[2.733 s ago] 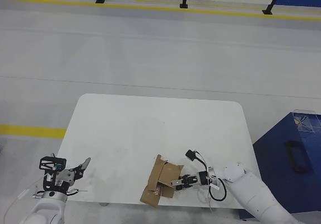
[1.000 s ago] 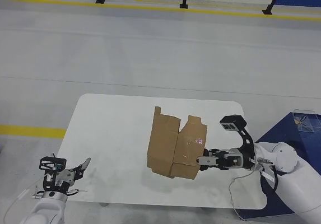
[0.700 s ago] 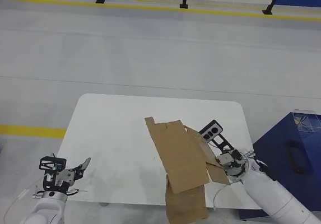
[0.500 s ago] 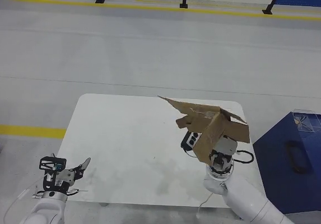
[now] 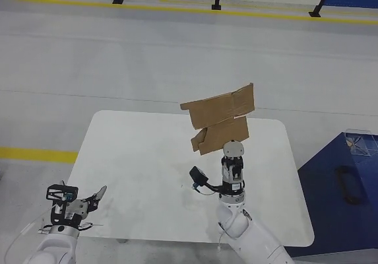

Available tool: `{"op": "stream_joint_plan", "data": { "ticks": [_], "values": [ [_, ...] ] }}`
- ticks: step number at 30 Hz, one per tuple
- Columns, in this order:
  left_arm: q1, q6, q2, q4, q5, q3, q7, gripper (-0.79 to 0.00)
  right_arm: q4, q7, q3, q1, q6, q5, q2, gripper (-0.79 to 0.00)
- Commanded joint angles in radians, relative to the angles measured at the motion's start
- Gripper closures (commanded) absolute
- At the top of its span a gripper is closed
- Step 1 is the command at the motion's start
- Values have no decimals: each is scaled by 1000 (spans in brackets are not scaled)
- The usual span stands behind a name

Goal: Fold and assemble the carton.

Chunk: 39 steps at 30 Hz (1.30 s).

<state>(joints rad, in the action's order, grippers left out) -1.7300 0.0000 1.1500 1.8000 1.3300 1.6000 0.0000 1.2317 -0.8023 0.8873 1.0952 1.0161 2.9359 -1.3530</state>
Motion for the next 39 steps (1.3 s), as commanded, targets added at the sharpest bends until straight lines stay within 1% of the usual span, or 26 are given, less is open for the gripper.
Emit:
{"op": "stream_joint_plan", "data": {
  "ticks": [1,24,26,27,28,30,31,33,35,37,38,39],
  "values": [
    [0,0,0,0,0,0,0,-785,-5,-6,41,5,-4,-85,-18,0],
    [0,0,0,0,0,0,0,-785,-5,-6,41,5,-4,-85,-18,0],
    [0,0,0,0,0,0,0,-785,9,19,57,16,-26,-77,-18,0],
    [0,0,0,0,0,0,0,-785,18,17,88,15,-51,-130,-15,0],
    [0,0,0,0,0,0,0,-785,38,-10,128,20,-82,-223,-11,0],
    [0,0,0,0,0,0,0,-785,99,-132,205,54,-190,-460,-6,0],
    [0,0,0,0,0,0,0,-785,128,-205,233,75,-260,-586,-5,0],
    [0,0,0,0,0,0,0,-785,173,-371,293,103,-458,-859,1,0],
    [0,0,0,0,0,0,0,-785,188,-498,335,127,-607,-1043,6,0],
    [0,0,0,0,0,0,0,-785,201,-562,377,145,-742,-1169,12,0],
    [0,0,0,0,0,0,0,-785,211,-576,396,155,-800,-1217,14,0],
    [0,0,0,0,0,0,0,-785,222,-584,425,162,-882,-1282,18,0]
  ]
}}
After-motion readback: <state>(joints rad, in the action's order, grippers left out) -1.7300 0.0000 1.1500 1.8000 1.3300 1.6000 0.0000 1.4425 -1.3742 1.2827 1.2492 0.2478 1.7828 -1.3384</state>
